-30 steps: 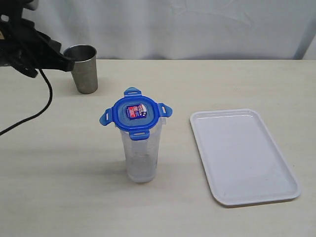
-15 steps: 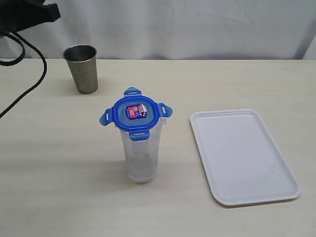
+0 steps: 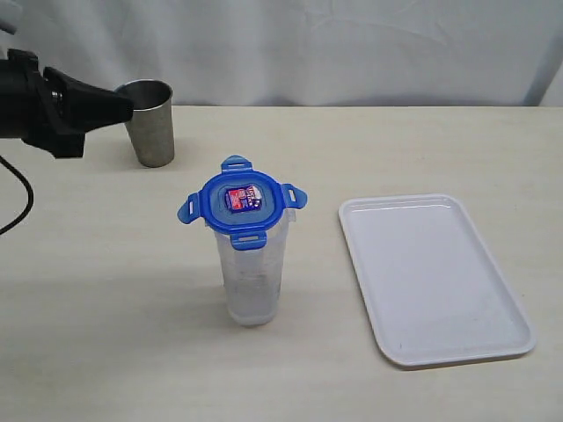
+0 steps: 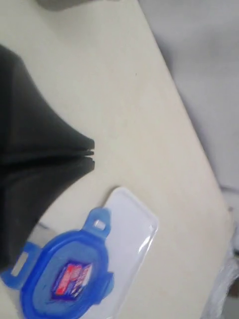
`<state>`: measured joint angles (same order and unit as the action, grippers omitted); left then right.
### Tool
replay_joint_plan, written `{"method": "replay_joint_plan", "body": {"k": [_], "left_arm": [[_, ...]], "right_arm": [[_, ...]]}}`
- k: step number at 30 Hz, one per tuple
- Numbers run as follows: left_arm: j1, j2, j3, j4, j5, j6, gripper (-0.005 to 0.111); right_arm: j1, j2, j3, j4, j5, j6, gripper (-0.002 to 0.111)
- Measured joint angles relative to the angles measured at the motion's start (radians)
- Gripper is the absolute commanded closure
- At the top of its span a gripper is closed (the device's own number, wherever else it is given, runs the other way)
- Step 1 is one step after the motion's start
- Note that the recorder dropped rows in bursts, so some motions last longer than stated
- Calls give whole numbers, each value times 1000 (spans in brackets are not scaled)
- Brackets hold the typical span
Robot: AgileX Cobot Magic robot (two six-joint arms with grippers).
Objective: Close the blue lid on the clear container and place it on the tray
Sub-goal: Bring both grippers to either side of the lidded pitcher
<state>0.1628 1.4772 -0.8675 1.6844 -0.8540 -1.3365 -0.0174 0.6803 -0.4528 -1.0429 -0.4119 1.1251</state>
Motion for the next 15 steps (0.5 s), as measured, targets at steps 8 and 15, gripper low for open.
{"method": "replay_joint_plan", "body": {"k": [8,15], "left_arm": [[0,34,38,42,-80,196,107],[0,153,49,-80,-155,383,107]], "right_arm": [[0,402,-289,-622,-257,525,104],[98,625,-373,-692,-348,566,104]]}}
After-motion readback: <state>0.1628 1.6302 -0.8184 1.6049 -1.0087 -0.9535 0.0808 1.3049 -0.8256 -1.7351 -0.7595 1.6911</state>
